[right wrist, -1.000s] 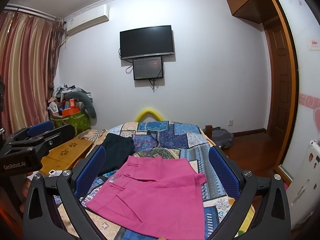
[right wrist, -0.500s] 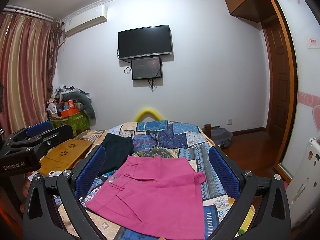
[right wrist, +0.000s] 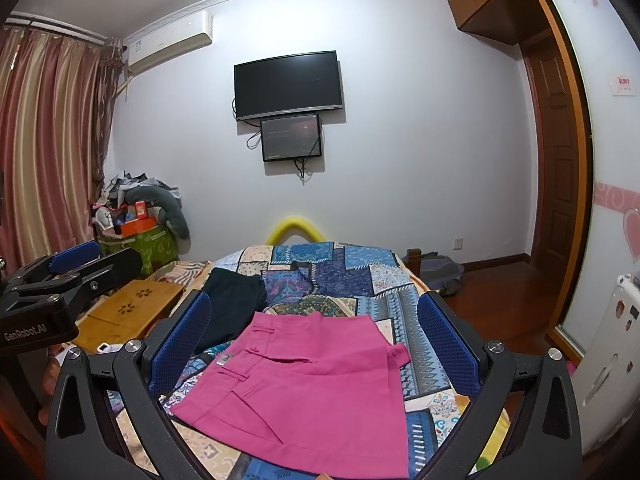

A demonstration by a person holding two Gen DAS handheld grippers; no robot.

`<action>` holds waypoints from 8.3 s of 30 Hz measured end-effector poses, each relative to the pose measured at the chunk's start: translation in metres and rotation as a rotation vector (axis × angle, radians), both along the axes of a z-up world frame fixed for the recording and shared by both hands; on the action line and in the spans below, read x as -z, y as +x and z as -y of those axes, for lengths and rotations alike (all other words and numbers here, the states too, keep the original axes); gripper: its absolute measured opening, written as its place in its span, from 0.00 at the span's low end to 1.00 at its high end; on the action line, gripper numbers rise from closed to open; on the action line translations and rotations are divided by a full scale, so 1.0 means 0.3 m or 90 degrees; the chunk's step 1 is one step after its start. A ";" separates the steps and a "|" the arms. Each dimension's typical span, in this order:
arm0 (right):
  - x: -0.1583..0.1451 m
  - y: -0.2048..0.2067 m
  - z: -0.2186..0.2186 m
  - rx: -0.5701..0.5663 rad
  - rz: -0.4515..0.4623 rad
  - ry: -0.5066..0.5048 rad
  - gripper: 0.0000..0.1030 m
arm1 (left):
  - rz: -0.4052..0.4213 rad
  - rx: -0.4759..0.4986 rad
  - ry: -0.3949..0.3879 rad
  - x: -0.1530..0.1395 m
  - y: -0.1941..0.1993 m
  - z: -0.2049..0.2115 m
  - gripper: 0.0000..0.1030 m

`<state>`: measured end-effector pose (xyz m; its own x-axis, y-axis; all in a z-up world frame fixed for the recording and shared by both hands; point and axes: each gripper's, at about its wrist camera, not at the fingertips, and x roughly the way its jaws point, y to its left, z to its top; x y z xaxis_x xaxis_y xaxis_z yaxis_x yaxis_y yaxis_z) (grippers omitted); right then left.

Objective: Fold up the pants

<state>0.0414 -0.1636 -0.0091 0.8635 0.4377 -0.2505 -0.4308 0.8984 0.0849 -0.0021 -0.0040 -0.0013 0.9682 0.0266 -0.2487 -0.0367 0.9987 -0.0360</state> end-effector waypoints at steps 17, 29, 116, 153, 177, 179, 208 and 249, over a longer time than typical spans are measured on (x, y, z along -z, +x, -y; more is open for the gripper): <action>-0.004 -0.002 -0.003 0.001 0.002 0.000 1.00 | 0.001 0.000 0.001 -0.001 -0.001 -0.002 1.00; -0.004 0.005 -0.004 0.002 -0.001 0.001 1.00 | -0.003 0.001 -0.001 0.003 0.011 -0.009 1.00; 0.641 0.818 -0.018 -0.123 -0.409 -0.154 0.05 | -0.609 0.040 -0.012 0.787 0.913 -0.374 0.04; 0.648 0.933 0.105 -0.053 -0.480 -0.057 0.46 | -0.666 0.061 -0.166 0.843 1.114 -0.461 0.31; 0.676 0.888 0.005 -0.100 -0.435 -0.176 0.04 | -0.595 -0.015 0.016 0.821 1.075 -0.464 0.05; 0.677 0.889 0.005 -0.101 -0.442 -0.181 0.05 | -0.596 -0.003 0.018 0.826 1.065 -0.460 0.05; 0.539 1.150 -0.100 -0.101 -0.417 -0.134 0.37 | -0.530 -0.031 -0.060 0.697 1.267 -0.652 0.34; 0.293 1.206 -0.181 -0.100 -0.287 -0.115 0.03 | -0.404 -0.063 -0.010 0.450 1.225 -0.627 0.03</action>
